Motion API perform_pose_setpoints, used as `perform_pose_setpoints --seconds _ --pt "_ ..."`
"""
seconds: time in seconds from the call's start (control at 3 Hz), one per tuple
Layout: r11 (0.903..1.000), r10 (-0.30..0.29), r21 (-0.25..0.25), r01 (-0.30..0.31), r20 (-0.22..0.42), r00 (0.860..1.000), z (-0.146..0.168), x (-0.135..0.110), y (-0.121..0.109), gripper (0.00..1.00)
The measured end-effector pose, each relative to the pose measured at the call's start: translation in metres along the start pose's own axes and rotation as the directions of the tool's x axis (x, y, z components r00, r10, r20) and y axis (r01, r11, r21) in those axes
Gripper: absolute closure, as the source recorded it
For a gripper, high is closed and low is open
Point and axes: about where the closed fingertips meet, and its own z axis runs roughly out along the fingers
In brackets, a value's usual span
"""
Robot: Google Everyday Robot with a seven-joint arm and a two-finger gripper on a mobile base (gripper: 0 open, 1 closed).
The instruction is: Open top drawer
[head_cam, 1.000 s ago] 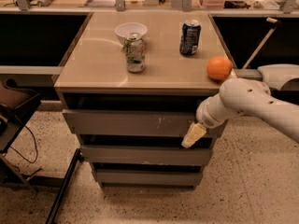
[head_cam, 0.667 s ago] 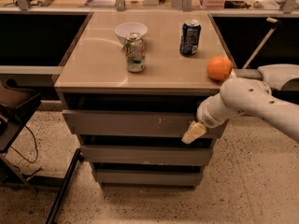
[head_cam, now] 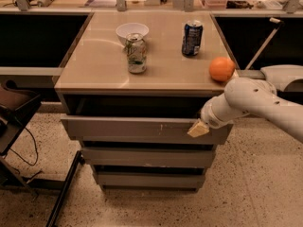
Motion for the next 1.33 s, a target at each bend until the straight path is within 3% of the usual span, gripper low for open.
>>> perform_pose_setpoints --seconds 0.33,0.67,1.33 --pt "1.0 0.0 0.0 0.0 0.0 1.0 -0.008 -0.002 -0.004 0.89" --pt "1.0 0.0 0.0 0.0 0.0 1.0 -0.009 -0.002 -0.004 1.0" --pt "0.9998 0.018 -0.003 -0.018 0.002 1.0 -0.019 0.006 0.011 1.0"
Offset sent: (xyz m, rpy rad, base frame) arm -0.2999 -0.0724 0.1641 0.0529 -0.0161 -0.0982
